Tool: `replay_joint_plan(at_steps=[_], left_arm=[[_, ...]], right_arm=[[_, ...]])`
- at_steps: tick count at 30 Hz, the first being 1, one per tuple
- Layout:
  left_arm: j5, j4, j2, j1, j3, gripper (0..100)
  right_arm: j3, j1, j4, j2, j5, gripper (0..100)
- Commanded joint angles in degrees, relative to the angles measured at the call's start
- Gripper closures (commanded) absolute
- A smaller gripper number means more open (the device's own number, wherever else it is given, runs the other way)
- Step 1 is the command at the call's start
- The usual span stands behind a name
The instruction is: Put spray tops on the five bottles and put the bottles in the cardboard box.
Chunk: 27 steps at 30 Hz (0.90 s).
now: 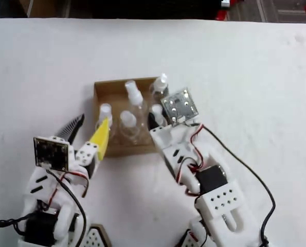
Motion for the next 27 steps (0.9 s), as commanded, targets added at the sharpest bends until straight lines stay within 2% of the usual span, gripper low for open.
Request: replay_joint_plan(at_steps=[1, 7, 22, 24, 27], left_arm=[[0.09, -0.26, -0.22, -0.57, -0.26, 82], [0.09, -0.26, -0.22, -0.57, -0.26, 82], [0.09, -0.26, -0.22, -0.48, -0.26, 82], [0.09, -0.26, -0.22, -0.48, -0.26, 82], [0.09, -0.26, -0.22, -0.48, -0.26, 82]], right_arm=[[1.23, 0.04, -1.63, 0.75, 0.62, 98.4], [7.21, 0.04, -8.84, 0.48, 0.70, 98.4], [7.30, -0.31, -9.10, 0.40, 3.34, 98.3], [7.30, -0.40, -9.01, 0.40, 3.43, 95.8], [6.95, -0.40, -7.96, 0.40, 3.16, 85.7]])
